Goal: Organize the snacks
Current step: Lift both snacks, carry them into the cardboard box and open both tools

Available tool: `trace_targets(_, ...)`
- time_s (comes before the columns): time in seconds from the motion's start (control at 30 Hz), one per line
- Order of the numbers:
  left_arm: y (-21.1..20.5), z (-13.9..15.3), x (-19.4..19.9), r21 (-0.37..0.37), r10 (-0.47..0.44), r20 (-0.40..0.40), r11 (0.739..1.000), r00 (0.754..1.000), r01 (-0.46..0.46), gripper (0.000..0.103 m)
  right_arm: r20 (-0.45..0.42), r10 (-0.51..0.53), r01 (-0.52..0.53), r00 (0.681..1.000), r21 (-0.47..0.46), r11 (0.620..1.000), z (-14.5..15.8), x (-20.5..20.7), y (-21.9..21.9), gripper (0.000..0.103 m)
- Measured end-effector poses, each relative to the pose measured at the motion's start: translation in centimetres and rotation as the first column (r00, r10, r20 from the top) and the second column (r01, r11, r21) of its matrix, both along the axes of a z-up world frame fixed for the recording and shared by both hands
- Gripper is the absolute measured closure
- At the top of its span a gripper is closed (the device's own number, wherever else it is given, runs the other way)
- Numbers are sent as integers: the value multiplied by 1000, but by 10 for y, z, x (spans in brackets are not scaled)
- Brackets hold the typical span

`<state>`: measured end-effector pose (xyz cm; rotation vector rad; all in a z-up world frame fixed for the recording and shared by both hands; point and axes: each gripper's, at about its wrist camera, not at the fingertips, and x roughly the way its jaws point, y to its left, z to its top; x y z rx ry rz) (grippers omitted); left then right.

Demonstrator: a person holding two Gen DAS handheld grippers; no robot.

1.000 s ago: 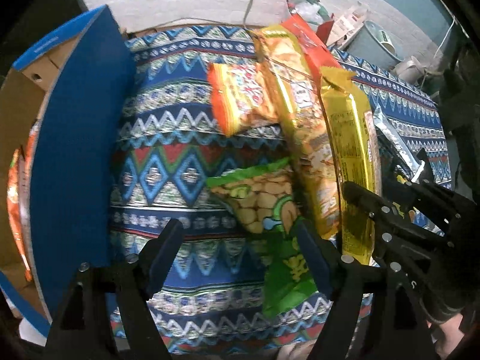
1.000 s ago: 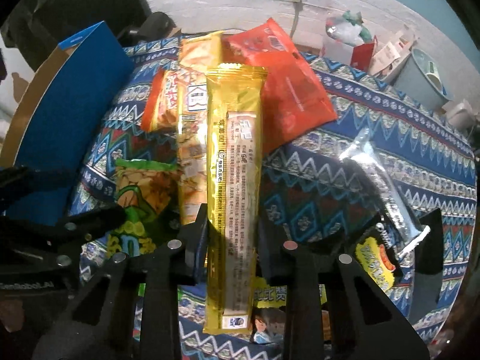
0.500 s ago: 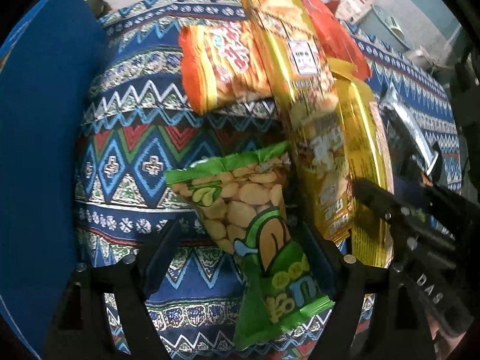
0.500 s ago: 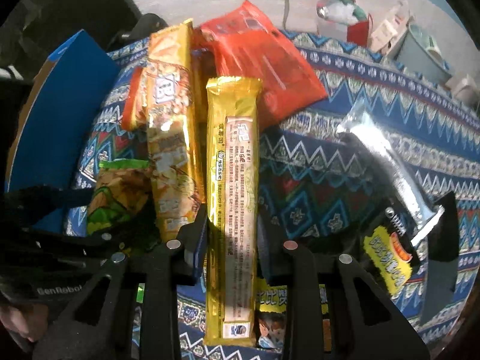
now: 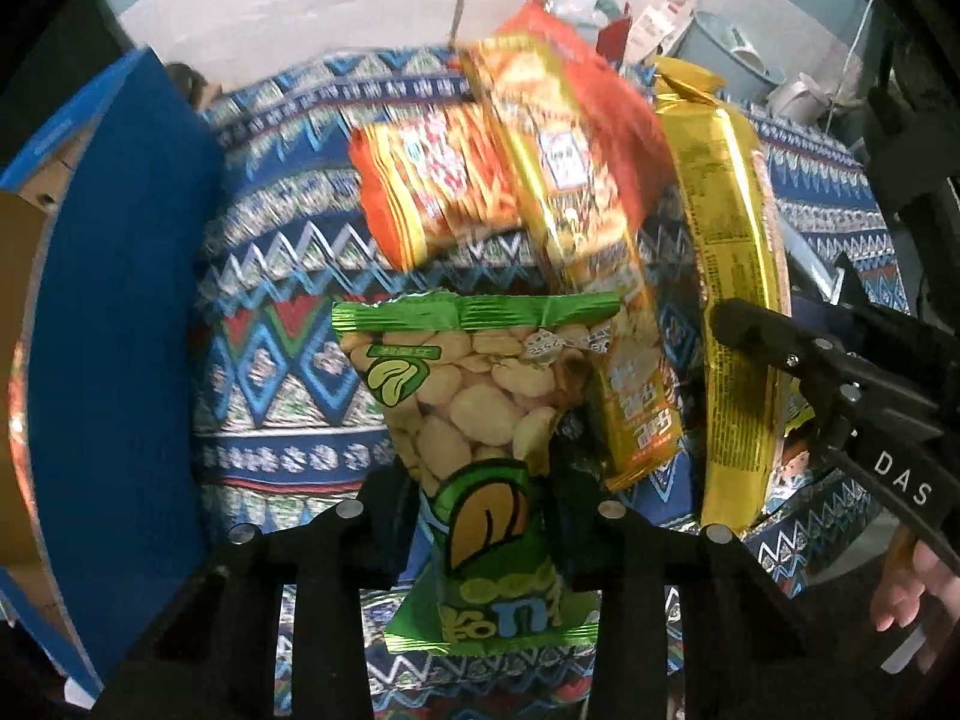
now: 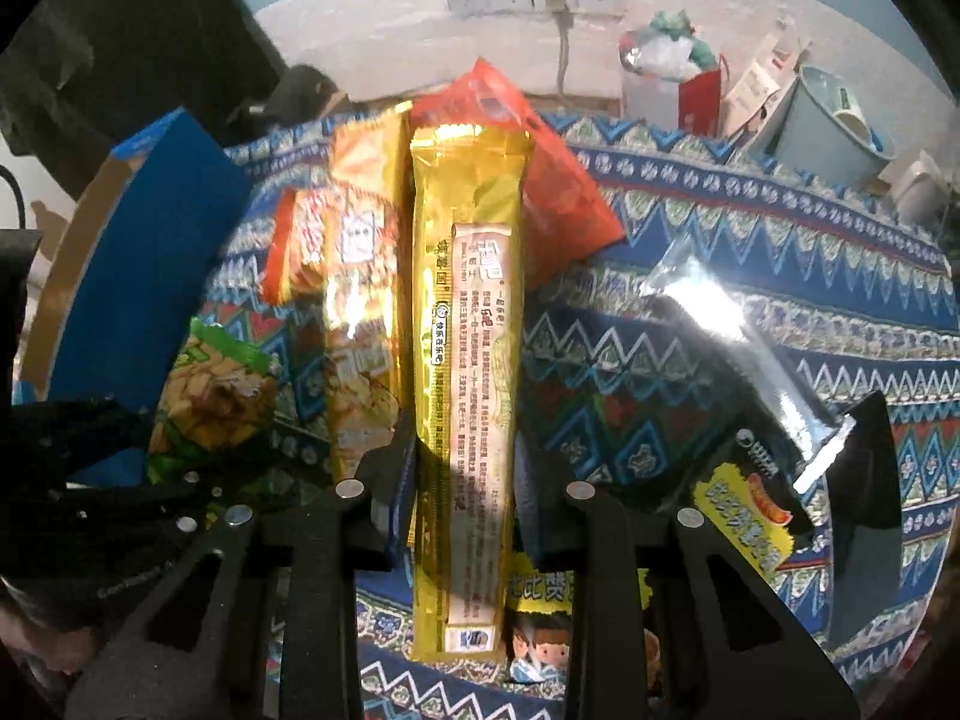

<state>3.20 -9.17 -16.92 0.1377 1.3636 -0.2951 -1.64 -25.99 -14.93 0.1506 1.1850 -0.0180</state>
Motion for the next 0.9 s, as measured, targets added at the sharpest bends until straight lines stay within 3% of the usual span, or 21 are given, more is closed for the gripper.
trace_targets(0.37,27,44,3,-32,34,128,999,991,-30,67,114,46,-41,992,-42,998,41,-2,20,76)
trace_targets(0.9,56,95,6,-16,68,308,998,949,-66,67,199,136,-134,970,-27,991,84,18,65,76)
